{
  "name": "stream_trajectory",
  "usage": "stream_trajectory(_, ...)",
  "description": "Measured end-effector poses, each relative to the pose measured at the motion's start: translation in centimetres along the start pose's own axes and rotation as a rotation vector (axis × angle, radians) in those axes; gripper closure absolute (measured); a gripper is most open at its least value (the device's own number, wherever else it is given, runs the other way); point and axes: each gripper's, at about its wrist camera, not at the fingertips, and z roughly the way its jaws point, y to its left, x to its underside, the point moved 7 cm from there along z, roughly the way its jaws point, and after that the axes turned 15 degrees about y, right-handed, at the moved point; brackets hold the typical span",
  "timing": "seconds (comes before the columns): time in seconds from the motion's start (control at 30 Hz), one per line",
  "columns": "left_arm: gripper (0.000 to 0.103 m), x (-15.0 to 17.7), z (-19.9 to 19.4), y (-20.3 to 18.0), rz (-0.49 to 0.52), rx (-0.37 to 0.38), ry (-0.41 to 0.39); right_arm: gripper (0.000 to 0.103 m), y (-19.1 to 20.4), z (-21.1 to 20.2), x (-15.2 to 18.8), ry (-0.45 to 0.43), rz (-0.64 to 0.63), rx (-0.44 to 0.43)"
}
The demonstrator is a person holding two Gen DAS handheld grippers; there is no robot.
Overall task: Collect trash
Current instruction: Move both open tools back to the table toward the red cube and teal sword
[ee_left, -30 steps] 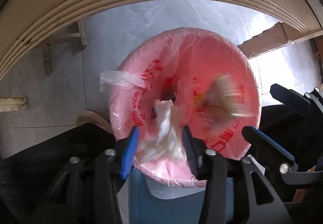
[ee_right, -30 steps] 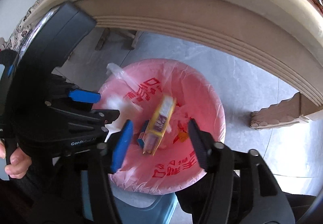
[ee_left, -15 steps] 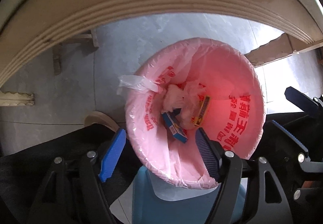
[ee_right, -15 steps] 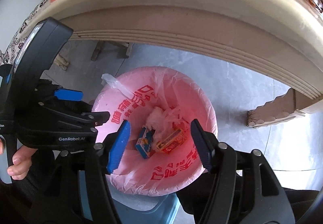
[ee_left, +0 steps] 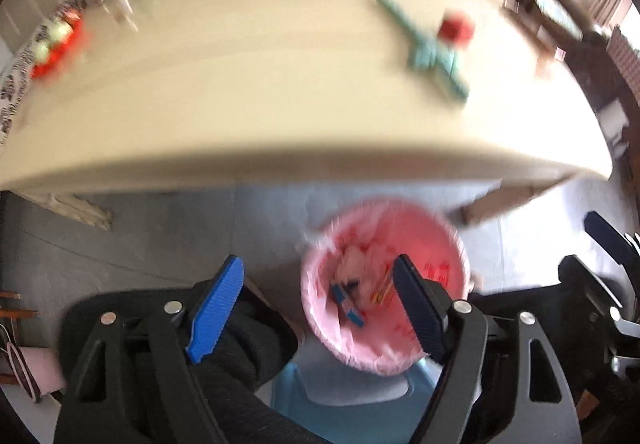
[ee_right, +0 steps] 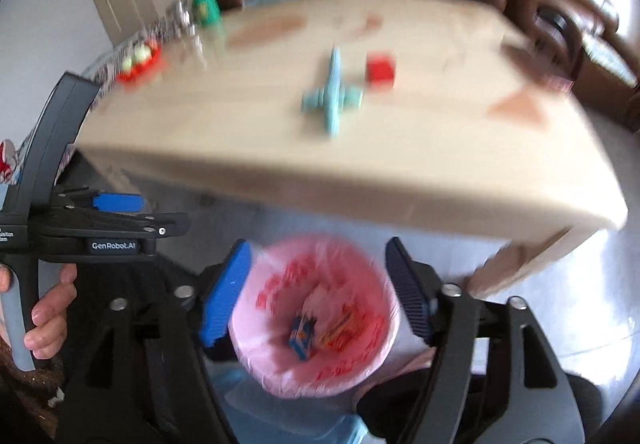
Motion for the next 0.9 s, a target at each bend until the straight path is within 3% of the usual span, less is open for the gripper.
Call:
stream_trajectory(0.13, 0.027, -1.4, -5.4, 0.2, -0.024, -0.013, -0.086, 0.033, 0.3, -6.1, -2.4, -0.139, -0.036, 0.055)
stream_trajectory(0.33, 0.020, -2.8, -11.6, -0.4, -0.025, -0.004, -0.184, 0.032, 1.2, -11.1, -4.5, -0.260, -0.096, 0.095)
stream_trajectory(0.53, 0.016, -2.7, -15.2, -1.7, -0.012, -0.018, -0.245, 0.025, 1.5, -13.2, -6.0, -0.306, -0.118, 0.069)
stream_trajectory(0.9, 0.011, -3.5, -16.5, -2.7, -0.001, 0.022, -0.284, 0.021, 0.8, -13.4, -7.7, -0.321, -0.105, 0.046)
